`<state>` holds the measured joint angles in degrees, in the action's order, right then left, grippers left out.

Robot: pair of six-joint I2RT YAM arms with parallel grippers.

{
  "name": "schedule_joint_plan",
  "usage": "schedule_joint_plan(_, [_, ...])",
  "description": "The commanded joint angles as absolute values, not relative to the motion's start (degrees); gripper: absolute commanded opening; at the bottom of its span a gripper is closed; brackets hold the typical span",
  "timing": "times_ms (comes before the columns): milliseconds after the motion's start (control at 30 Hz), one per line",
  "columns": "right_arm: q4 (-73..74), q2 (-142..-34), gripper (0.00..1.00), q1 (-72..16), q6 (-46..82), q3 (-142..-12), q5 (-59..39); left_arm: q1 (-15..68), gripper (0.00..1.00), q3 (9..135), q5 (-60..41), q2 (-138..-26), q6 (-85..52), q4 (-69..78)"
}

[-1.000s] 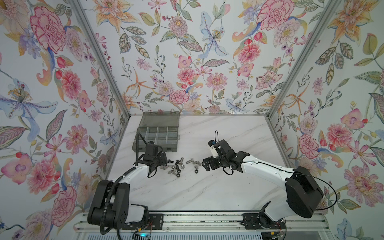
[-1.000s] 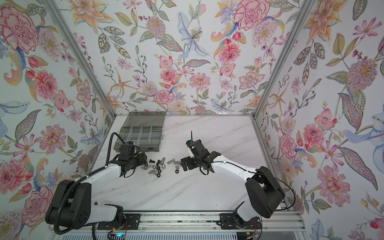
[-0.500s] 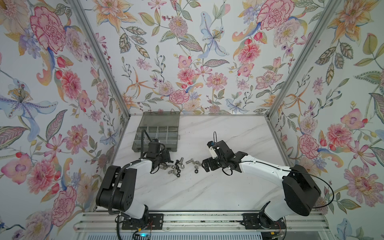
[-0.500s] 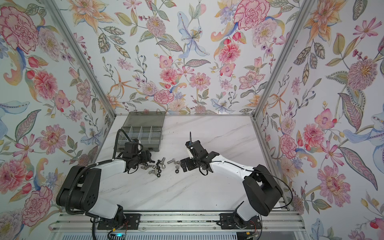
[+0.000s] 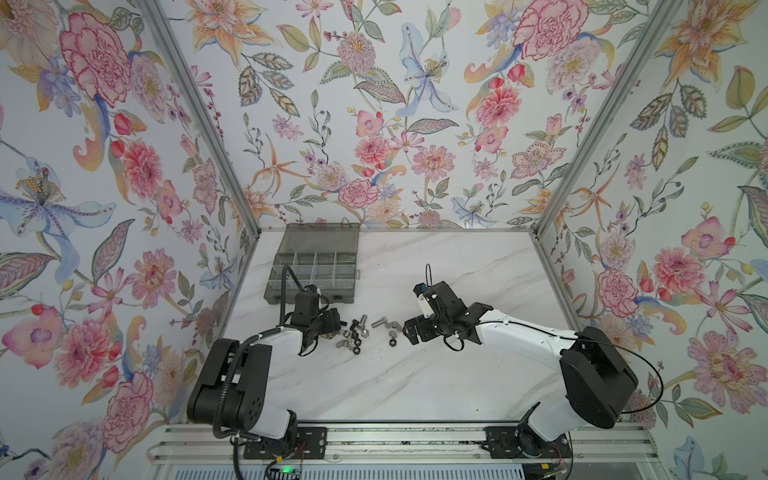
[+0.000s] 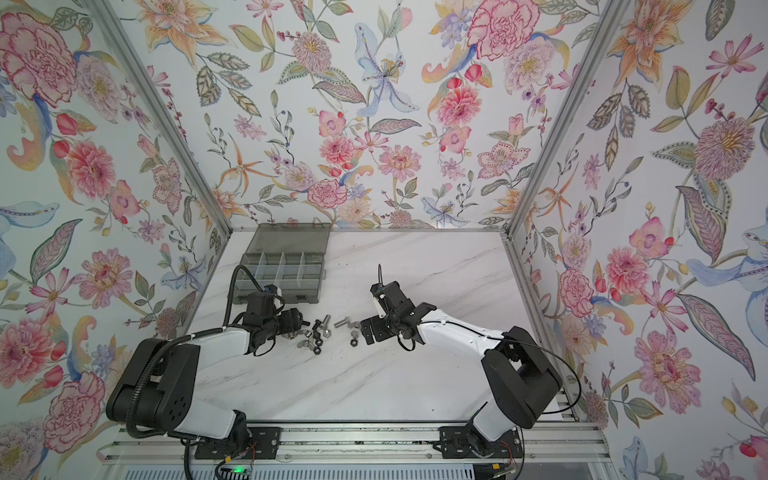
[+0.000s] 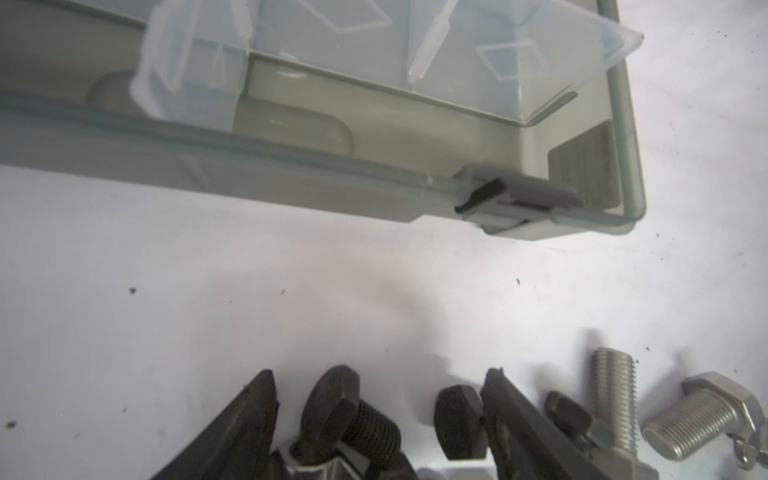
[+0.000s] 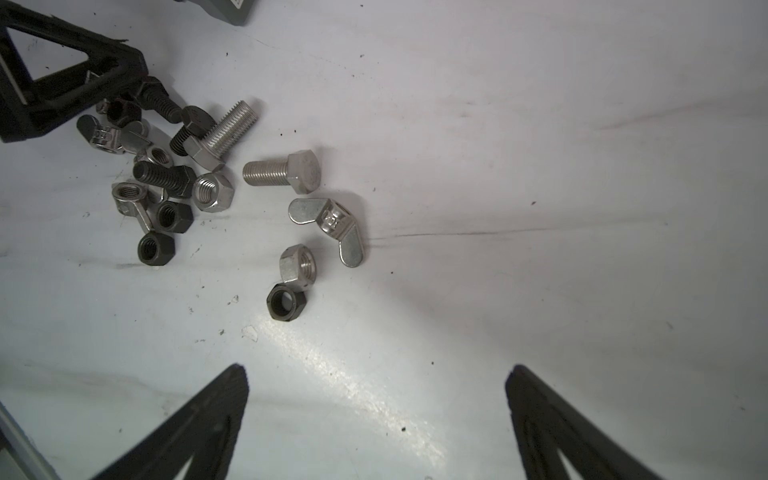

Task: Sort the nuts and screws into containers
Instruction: 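Lower the open left gripper around a silver wing nut in the pile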

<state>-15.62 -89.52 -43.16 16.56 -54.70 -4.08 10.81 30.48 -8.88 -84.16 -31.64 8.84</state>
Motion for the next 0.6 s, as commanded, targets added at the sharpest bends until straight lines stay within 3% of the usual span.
schedule_joint_plan(0, [-15.64,-90.16,0.99,-43.59,16.67,-55.90,-4.11,12.35,0.79,27.90,-10.37,-80.42,-33.51,5.95])
schedule_joint_plan(400, [-15.70,-90.97,0.99,-44.05,16.76,-56.51,-4.38,15.57,0.80,24.01,-13.53,-71.34,-36.28,2.53])
schedule_joint_plan(567, [-15.65,-91.14,0.99,-44.32,16.49,-56.79,-4.54,15.48,0.81,24.19,-8.63,-68.38,-34.08,-1.74])
